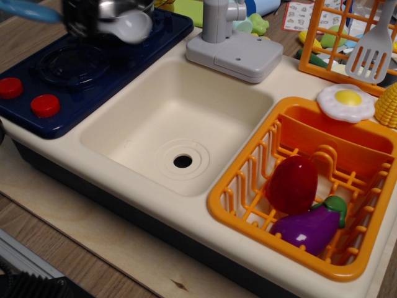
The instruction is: Put spoon into pan
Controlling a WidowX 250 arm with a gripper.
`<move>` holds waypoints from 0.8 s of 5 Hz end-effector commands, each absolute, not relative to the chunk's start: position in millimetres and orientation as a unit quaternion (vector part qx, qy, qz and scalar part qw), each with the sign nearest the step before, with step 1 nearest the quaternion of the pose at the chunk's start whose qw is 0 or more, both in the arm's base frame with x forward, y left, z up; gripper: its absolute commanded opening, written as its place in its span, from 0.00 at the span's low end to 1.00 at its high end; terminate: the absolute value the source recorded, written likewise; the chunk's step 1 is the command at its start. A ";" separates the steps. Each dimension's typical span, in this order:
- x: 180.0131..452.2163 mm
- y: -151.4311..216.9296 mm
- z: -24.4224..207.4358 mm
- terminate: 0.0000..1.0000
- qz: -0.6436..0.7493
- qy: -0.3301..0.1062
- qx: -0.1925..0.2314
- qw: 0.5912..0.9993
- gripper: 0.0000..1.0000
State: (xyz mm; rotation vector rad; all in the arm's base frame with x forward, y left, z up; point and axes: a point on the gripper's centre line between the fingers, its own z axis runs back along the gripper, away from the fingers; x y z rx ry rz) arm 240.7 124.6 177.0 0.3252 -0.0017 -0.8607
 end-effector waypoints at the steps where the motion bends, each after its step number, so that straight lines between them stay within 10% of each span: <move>1: 265.8 158.3 207.8 0.00 -0.453 -0.010 0.195 0.870 0.00; 2: 269.3 164.5 208.9 0.00 -0.477 -0.014 0.207 0.854 0.00; 3: 277.7 171.1 198.6 0.00 -0.496 -0.033 0.185 0.847 1.00; 4: 263.6 161.6 188.8 0.00 -0.530 -0.049 0.180 0.827 1.00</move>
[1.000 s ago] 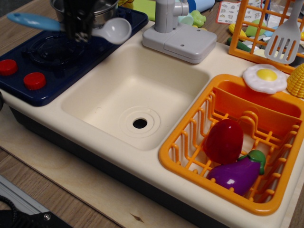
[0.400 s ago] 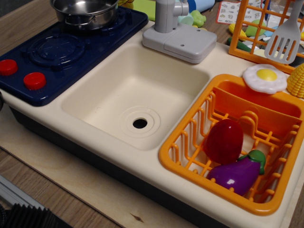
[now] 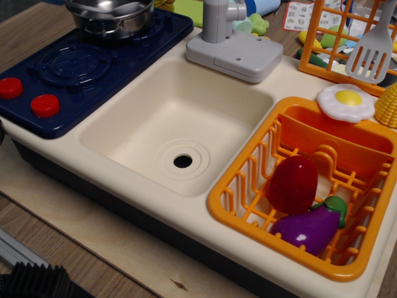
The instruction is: Put spoon into pan
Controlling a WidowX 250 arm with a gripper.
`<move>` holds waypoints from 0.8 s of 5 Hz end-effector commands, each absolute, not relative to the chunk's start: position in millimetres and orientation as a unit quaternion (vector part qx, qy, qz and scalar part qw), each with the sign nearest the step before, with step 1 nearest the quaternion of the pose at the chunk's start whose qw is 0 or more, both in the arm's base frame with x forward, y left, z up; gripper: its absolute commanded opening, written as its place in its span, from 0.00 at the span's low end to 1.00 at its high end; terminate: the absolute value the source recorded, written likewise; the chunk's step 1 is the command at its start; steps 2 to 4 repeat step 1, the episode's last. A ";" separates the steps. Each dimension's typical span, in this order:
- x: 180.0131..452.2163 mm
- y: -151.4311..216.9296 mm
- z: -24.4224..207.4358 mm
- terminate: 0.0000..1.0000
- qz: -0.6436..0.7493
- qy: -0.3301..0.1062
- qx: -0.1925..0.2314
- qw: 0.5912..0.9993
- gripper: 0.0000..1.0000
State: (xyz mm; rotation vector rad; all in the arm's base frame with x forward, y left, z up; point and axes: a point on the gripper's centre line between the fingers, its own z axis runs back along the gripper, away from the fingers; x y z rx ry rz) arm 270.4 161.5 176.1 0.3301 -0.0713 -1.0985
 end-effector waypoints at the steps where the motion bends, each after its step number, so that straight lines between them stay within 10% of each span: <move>1: 263.6 161.6 188.8 1.00 -0.530 -0.049 0.180 0.827 1.00; 4: 263.6 161.6 188.8 1.00 -0.530 -0.049 0.180 0.827 1.00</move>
